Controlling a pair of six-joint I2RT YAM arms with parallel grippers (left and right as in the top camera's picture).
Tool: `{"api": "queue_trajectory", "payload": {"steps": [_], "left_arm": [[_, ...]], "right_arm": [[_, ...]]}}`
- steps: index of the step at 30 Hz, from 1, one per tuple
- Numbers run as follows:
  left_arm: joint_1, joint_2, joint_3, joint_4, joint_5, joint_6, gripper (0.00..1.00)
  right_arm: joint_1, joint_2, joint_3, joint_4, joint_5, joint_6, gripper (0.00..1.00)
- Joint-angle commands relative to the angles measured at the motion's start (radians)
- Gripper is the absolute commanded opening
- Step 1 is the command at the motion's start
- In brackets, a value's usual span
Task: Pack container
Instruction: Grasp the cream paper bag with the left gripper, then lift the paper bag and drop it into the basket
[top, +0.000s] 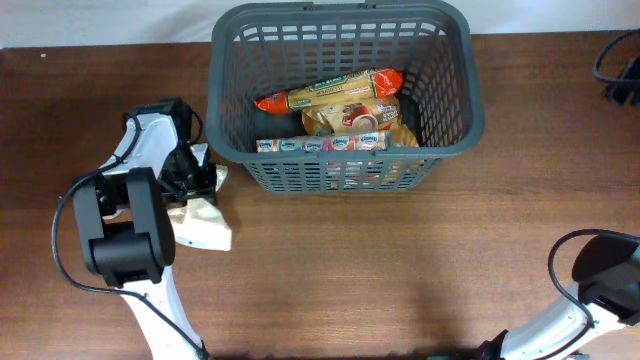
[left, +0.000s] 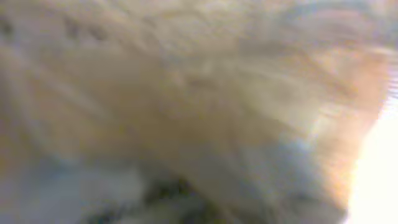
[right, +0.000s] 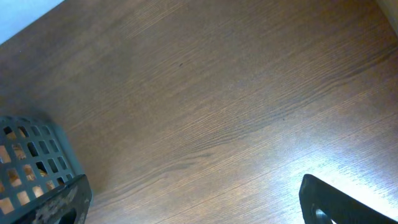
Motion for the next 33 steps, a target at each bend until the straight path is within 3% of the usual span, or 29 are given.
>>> {"api": "queue_trajectory", "payload": {"steps": [1, 5, 11, 15, 20, 26, 30, 33], "left_arm": [[-0.001, 0.024, -0.003, -0.006, 0.097, 0.019, 0.02], [-0.001, 0.024, 0.107, -0.098, 0.12, 0.019, 0.02], [-0.001, 0.024, 0.462, -0.303, 0.126, 0.019, 0.02], [-0.001, 0.024, 0.763, -0.415, 0.122, 0.03, 0.02], [-0.014, 0.022, 1.153, -0.506, 0.122, 0.143, 0.02], [-0.082, 0.007, 1.577, -0.453, 0.122, 0.291, 0.02], [-0.15, -0.072, 1.569, -0.293, 0.124, 0.378, 0.02], [-0.244, -0.088, 1.569, -0.243, 0.123, 0.562, 0.02]], "right_arm": [[-0.003, -0.002, -0.005, 0.002, 0.002, 0.003, 0.99], [-0.003, -0.002, -0.005, 0.002, 0.002, 0.003, 0.99], [-0.003, -0.002, -0.005, 0.002, 0.002, 0.003, 0.99], [-0.003, -0.002, -0.005, 0.002, 0.002, 0.003, 0.98], [-0.003, -0.002, -0.005, 0.002, 0.002, 0.003, 0.99], [-0.003, -0.002, -0.005, 0.002, 0.002, 0.003, 0.99], [-0.003, -0.002, -0.005, 0.002, 0.002, 0.003, 0.99], [-0.003, -0.002, -0.005, 0.002, 0.002, 0.003, 0.99]]}}
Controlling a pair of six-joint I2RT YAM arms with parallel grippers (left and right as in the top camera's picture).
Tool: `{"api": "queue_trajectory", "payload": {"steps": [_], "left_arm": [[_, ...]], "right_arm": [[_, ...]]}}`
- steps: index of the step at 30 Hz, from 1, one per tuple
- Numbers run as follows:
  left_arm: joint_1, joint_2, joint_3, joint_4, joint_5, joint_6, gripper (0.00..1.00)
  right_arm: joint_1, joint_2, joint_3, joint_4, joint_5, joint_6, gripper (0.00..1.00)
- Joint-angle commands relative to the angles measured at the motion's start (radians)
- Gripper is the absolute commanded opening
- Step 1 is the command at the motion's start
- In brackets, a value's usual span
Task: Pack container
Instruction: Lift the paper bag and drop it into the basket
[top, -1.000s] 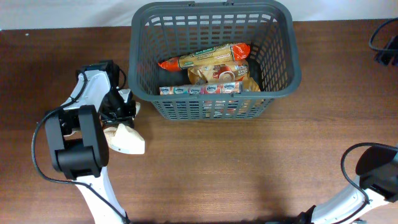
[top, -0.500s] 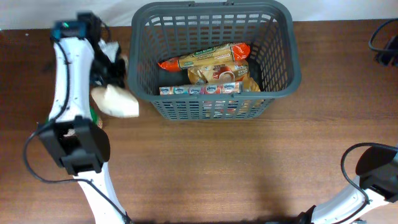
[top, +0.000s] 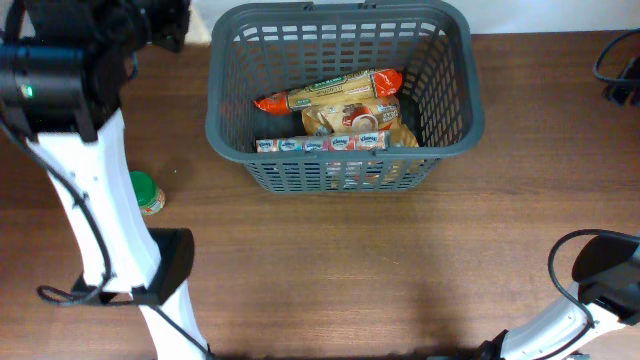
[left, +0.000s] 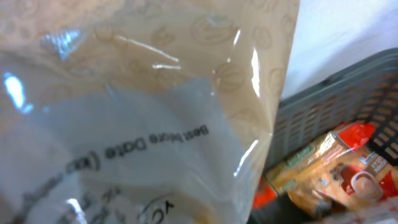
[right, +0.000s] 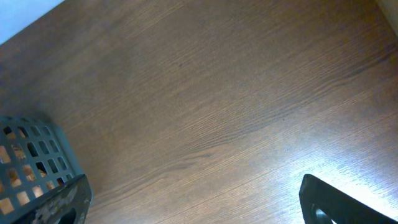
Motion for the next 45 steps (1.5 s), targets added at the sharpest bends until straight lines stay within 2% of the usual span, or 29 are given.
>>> {"api": "queue_trajectory", "payload": {"steps": [1, 5, 10, 13, 19, 20, 21, 22, 23, 24, 28, 35, 39, 45], "left_arm": [[-0.108, -0.027, 0.006, 0.023, 0.011, 0.291, 0.02], [-0.22, 0.011, -0.047, 0.043, -0.003, 0.49, 0.02], [-0.288, 0.095, -0.17, 0.11, -0.1, 0.558, 0.02], [-0.3, 0.157, -0.254, 0.132, -0.103, 0.625, 0.02], [-0.301, 0.283, -0.328, 0.15, -0.103, 0.63, 0.03], [-0.301, 0.303, -0.328, 0.149, -0.102, 0.627, 0.11], [-0.301, 0.314, -0.328, 0.147, -0.103, 0.627, 0.25], [-0.301, 0.317, -0.328, 0.142, -0.102, 0.626, 0.48], [-0.304, 0.317, -0.328, 0.134, -0.103, 0.627, 0.99], [-0.309, 0.31, -0.322, 0.119, -0.112, 0.624, 0.99], [-0.328, 0.251, -0.256, 0.108, -0.208, 0.431, 0.99], [-0.277, 0.043, -0.152, 0.034, -0.206, 0.22, 0.99], [-0.156, -0.033, -0.152, -0.068, -0.199, 0.074, 0.99], [0.138, -0.031, -0.184, -0.243, -0.193, -0.225, 0.99]], "right_arm": [[-0.003, -0.002, -0.005, 0.002, 0.002, 0.002, 0.99], [-0.003, -0.002, -0.005, 0.002, 0.002, 0.002, 0.99], [-0.003, -0.002, -0.005, 0.002, 0.002, 0.002, 0.99], [-0.003, -0.002, -0.005, 0.001, 0.002, 0.002, 0.99], [-0.003, -0.002, -0.005, 0.002, 0.002, 0.002, 0.99], [-0.003, -0.002, -0.005, 0.002, 0.002, 0.002, 0.99], [-0.003, -0.002, -0.005, 0.002, 0.002, 0.002, 0.99], [-0.003, -0.002, -0.005, 0.001, 0.002, 0.002, 0.99], [-0.003, -0.002, -0.005, 0.002, 0.002, 0.002, 0.99], [-0.003, -0.002, -0.005, 0.001, 0.002, 0.002, 0.99], [-0.003, -0.002, -0.005, 0.001, 0.002, 0.002, 0.99], [-0.003, -0.002, -0.005, 0.001, 0.002, 0.002, 0.99], [-0.003, -0.002, -0.005, 0.001, 0.002, 0.002, 0.99], [-0.003, -0.002, -0.005, 0.001, 0.002, 0.002, 0.99]]}}
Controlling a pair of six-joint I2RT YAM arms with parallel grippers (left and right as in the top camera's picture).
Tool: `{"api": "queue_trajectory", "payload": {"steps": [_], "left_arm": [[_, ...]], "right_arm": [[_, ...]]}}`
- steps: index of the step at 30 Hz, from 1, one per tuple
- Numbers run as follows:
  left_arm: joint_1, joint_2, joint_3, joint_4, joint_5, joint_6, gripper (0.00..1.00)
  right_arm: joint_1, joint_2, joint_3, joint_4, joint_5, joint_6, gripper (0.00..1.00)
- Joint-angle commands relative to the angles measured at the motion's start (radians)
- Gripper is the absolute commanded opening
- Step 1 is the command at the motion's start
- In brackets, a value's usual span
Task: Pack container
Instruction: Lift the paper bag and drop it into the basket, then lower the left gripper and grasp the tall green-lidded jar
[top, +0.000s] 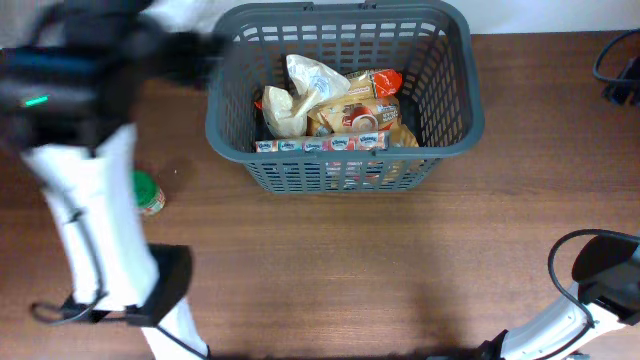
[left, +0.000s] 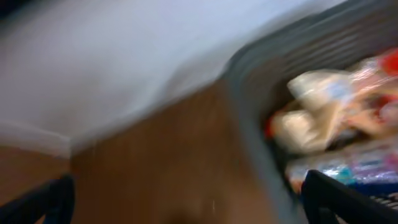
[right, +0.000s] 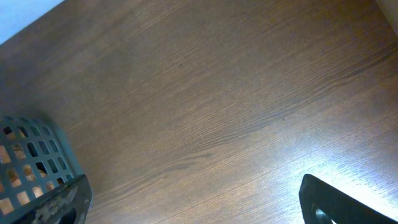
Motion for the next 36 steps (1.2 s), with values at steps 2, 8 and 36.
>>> {"api": "queue_trajectory", "payload": {"steps": [2, 8, 36], "left_arm": [[0.201, 0.067, -0.116, -0.026, 0.083, -0.245, 0.99], [0.32, 0.1, -0.422, -0.024, 0.121, -0.248, 1.0], [0.356, 0.114, -1.135, 0.286, 0.036, -0.224, 0.96]], "right_arm": [[-0.003, -0.002, -0.005, 0.001, 0.002, 0.003, 0.99], [-0.003, -0.002, -0.005, 0.002, 0.002, 0.003, 0.99], [-0.003, -0.002, -0.005, 0.001, 0.002, 0.003, 0.99]]}}
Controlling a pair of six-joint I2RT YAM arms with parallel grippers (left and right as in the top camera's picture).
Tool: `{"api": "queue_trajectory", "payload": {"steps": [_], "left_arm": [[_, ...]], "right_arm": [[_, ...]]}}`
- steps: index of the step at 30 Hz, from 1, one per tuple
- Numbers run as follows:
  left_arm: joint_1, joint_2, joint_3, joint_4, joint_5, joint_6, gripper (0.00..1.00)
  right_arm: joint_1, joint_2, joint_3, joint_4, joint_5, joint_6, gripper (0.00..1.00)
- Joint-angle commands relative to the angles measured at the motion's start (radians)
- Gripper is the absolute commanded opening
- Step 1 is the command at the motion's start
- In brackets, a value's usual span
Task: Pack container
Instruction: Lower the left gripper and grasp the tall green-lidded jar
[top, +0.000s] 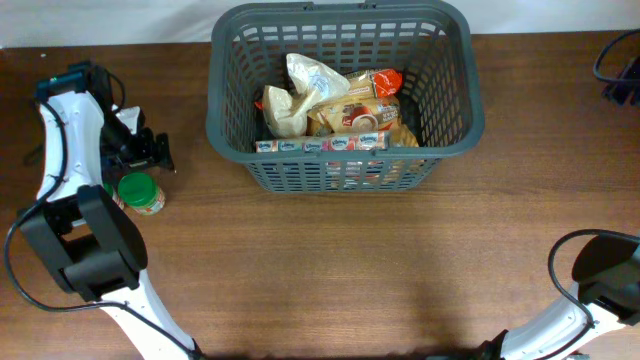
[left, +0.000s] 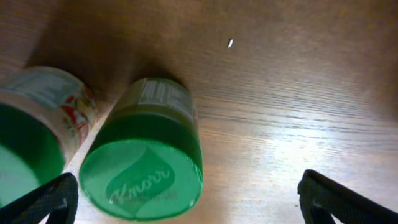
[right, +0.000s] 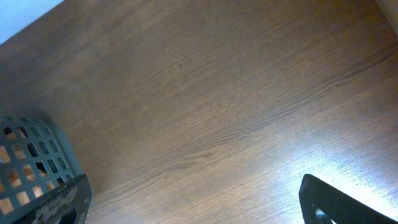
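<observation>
The grey mesh basket (top: 455, 110) stands at the table's back middle. In it lie a cream plastic bag (top: 298, 92), an orange biscuit pack (top: 350, 88) and other packets. A green-lidded Knorr jar (top: 143, 193) stands on the table left of the basket. My left gripper (left: 186, 205) hangs open over it, and the jar (left: 144, 168) sits near the left finger. A second green-lidded jar (left: 31, 134) stands beside it. My right gripper (right: 193, 205) is open over bare wood, with nothing between its fingers.
The brown wooden table (top: 350, 270) runs across the view. A corner of the basket (right: 31, 162) shows at the left of the right wrist view. A black cable (top: 620, 65) lies at the far right edge. The right arm's base (top: 600, 280) is at the bottom right.
My left gripper has gone from beside the basket's left rim down to the table at the left, above the green-lidded jars. The bag still lies in the basket. The right arm is unmoved.
My left gripper was down on the cream bag on the table left of the basket. Then the bag was held up near the basket's back left corner. Then it lay in the basket with the gripper empty. Now the gripper is open over the jar.
</observation>
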Motion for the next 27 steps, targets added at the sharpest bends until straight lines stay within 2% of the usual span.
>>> {"api": "queue_trajectory", "payload": {"steps": [1, 21, 27], "left_arm": [[0.01, -0.004, -0.053, 0.027, -0.056, 0.032, 0.96], [0.038, -0.004, -0.27, 0.244, -0.066, 0.058, 0.95], [0.082, -0.004, -0.274, 0.249, -0.066, 0.058, 0.85]], "right_arm": [[-0.003, -0.002, -0.005, 0.001, 0.002, 0.002, 0.99], [-0.003, -0.002, -0.005, 0.002, 0.002, 0.002, 0.99], [-0.003, -0.002, -0.005, 0.001, 0.002, 0.002, 0.99]]}}
